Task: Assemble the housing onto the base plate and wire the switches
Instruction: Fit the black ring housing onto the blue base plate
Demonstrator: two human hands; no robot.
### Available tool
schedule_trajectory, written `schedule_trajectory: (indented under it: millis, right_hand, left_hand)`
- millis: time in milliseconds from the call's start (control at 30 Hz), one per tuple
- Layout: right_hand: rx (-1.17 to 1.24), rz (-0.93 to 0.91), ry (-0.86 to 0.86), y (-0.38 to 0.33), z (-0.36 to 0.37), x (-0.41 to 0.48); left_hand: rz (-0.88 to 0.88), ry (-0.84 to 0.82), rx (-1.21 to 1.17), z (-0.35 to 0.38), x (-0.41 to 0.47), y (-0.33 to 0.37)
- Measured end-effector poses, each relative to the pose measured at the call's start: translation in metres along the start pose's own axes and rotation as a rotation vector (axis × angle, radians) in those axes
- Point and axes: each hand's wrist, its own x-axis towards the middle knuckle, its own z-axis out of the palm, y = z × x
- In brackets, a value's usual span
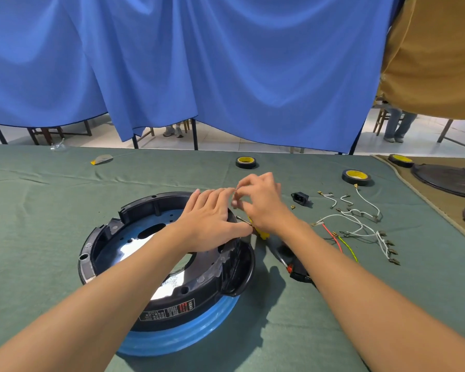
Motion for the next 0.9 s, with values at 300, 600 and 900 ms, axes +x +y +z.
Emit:
schedule_trajectory:
  millis: [300,600,900]
  right_hand:
    - [0.716,0.17,0.002,-0.014,-0.036,-0.018]
    - [0.681,0.142,-0.035,-0.026,-0.031,-0.022]
    - [0.633,0.161,-0.081,-0.029,-0.028,-0.025]
  left_hand:
    - [-0.027,0.179,-0.241,-0.012,-0.011,-0.005]
    - [-0.096,0.335,-0.348,-0.012,-0.008,-0.008]
    - [-0.166,0.359,-0.242,-0.01,0.001,-0.011]
